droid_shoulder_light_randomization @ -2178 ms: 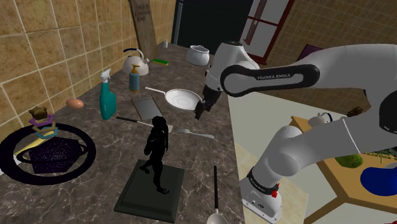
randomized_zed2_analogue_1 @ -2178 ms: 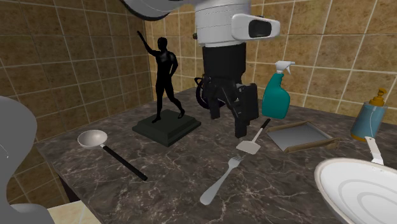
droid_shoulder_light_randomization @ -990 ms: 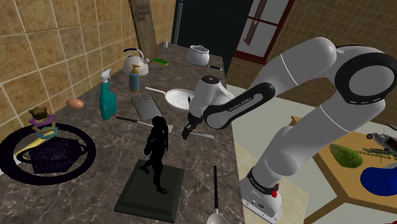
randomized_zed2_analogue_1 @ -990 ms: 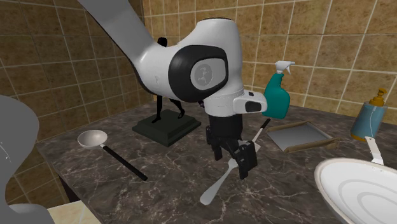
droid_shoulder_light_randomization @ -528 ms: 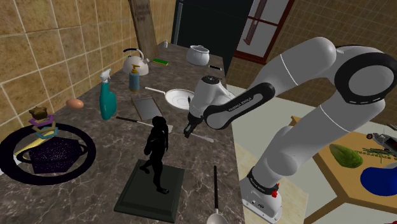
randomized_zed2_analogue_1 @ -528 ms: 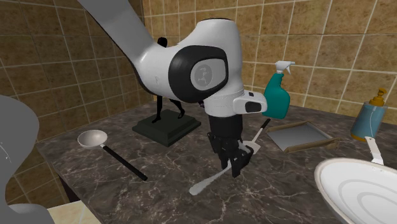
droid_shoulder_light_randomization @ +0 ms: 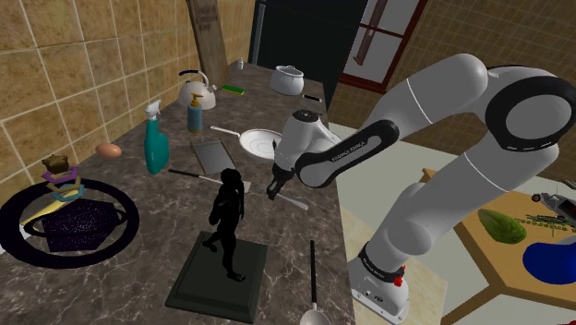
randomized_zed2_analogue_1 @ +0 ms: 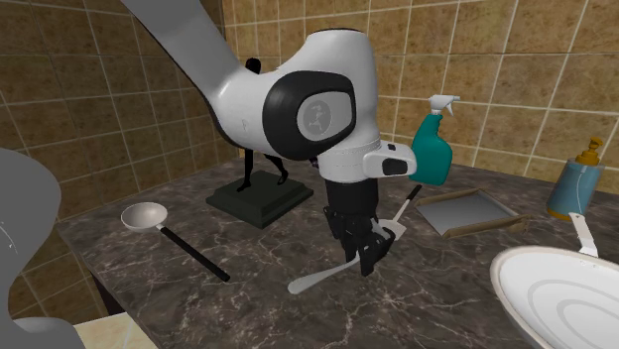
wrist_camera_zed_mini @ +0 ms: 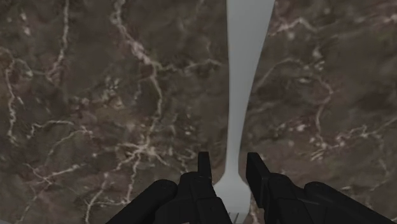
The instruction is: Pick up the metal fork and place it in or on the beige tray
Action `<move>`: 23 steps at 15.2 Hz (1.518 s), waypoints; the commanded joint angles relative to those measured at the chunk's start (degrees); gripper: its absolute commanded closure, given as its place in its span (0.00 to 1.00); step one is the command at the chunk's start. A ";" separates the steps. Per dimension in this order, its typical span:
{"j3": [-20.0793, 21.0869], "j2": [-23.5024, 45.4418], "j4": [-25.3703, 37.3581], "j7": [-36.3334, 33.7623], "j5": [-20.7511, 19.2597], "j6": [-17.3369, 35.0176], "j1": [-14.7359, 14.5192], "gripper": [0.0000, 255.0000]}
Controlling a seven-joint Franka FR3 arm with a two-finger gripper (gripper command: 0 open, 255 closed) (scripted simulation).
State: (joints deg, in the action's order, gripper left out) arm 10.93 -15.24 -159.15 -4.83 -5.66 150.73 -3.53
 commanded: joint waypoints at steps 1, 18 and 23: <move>-0.14 -0.83 0.20 0.34 0.39 -1.01 -0.22 1.00; -2.00 -11.85 6.02 3.81 3.57 -17.71 -2.17 1.00; -2.37 -13.97 8.48 4.39 3.90 -22.27 -2.38 1.00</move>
State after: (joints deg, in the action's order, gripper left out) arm 8.63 -28.95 -151.16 -0.55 -1.79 129.23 -5.90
